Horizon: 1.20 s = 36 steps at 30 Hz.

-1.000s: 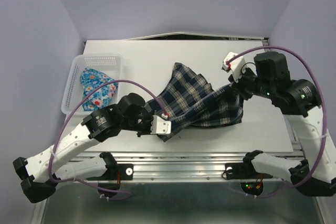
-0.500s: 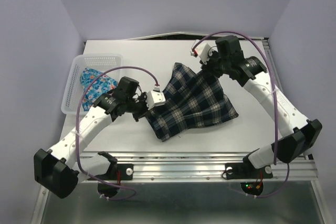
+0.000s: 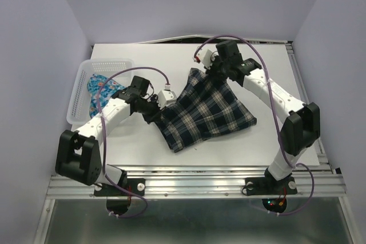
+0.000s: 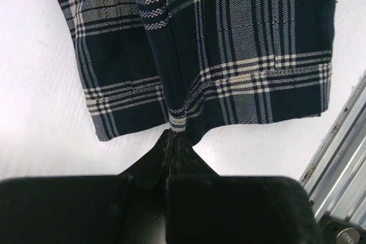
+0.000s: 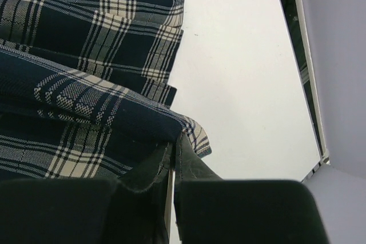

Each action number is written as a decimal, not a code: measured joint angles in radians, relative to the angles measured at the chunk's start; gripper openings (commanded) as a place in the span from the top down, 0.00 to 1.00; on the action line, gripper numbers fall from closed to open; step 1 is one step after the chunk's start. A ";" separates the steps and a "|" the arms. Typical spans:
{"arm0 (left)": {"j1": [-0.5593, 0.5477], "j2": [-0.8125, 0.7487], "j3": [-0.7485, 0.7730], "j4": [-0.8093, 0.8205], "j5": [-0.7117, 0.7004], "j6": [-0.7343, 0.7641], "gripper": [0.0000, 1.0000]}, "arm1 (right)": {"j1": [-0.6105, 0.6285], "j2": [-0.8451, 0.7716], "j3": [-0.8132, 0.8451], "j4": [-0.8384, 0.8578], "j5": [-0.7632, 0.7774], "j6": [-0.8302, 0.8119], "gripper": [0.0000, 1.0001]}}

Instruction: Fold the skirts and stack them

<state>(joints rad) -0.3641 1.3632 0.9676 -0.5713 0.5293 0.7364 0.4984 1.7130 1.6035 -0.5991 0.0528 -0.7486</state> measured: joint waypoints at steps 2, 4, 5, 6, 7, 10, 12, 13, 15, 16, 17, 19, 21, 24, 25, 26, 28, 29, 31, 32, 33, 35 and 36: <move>0.012 0.037 0.002 0.014 0.002 0.003 1.00 | -0.001 0.030 0.002 0.020 0.001 -0.004 0.99; 0.023 0.063 0.003 0.023 0.007 0.006 1.00 | -0.002 0.060 0.008 0.040 0.000 -0.005 0.99; 0.030 0.079 0.008 0.027 0.010 0.006 1.00 | -0.002 0.072 0.010 0.049 0.000 -0.006 0.99; 0.040 0.099 0.017 0.030 0.016 0.006 1.00 | -0.003 0.086 0.010 0.059 0.001 -0.007 0.99; 0.049 0.121 0.032 0.030 0.021 0.006 1.00 | -0.004 0.097 0.011 0.067 0.001 -0.007 0.99; 0.074 0.179 0.074 0.040 0.032 0.006 1.00 | -0.012 0.127 0.011 0.091 0.001 -0.008 0.99; 0.089 0.214 0.100 0.042 0.040 0.007 1.00 | -0.020 0.150 0.011 0.108 0.000 -0.007 0.99; 0.097 0.242 0.122 0.040 0.043 0.008 1.00 | -0.023 0.163 0.011 0.118 0.000 -0.008 0.99; 0.105 0.276 0.151 0.039 0.050 0.008 1.00 | -0.028 0.190 0.011 0.136 0.000 -0.008 0.99; 0.109 0.301 0.169 0.038 0.055 0.008 1.00 | -0.028 0.200 0.011 0.144 0.000 -0.008 0.99; 0.111 0.319 0.178 0.039 0.058 0.008 1.00 | -0.029 0.217 0.011 0.154 0.000 -0.008 0.99; 0.119 0.343 0.187 0.040 0.060 0.007 1.00 | -0.036 0.248 0.013 0.166 0.000 -0.007 0.99; 0.128 0.377 0.197 0.040 0.061 -0.002 1.00 | -0.042 0.283 0.029 0.166 0.000 -0.007 0.98; 0.146 0.437 0.229 0.040 0.065 -0.020 1.00 | -0.047 0.323 0.056 0.175 0.000 -0.007 0.92; 0.153 0.461 0.250 0.036 0.065 -0.024 1.00 | -0.047 0.338 0.066 0.181 0.000 -0.007 0.89; 0.156 0.476 0.264 0.033 0.065 -0.028 1.00 | -0.047 0.348 0.076 0.182 0.000 -0.007 0.84; 0.159 0.510 0.299 0.029 0.065 -0.037 1.00 | -0.052 0.377 0.101 0.196 0.001 -0.005 0.37; 0.161 0.526 0.314 0.026 0.064 -0.039 1.00 | -0.054 0.392 0.112 0.197 0.004 0.001 0.18; 0.163 0.552 0.343 0.015 0.064 -0.044 1.00 | -0.059 0.419 0.134 0.200 0.011 0.007 0.08; 0.163 0.561 0.351 0.013 0.064 -0.046 1.00 | -0.060 0.436 0.151 0.200 0.019 0.013 0.00; 0.163 0.566 0.355 0.010 0.064 -0.048 1.00 | -0.064 0.455 0.175 0.201 0.028 0.021 0.00; 0.163 0.572 0.361 0.004 0.063 -0.054 1.00 | -0.069 0.473 0.203 0.202 0.043 0.031 0.00; 0.163 0.572 0.363 0.001 0.063 -0.059 1.00 | -0.071 0.474 0.210 0.201 0.050 0.039 0.00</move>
<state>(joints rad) -0.2012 1.9354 1.3308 -0.5701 0.5919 0.6777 0.4271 2.1872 1.8137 -0.3985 0.1024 -0.7097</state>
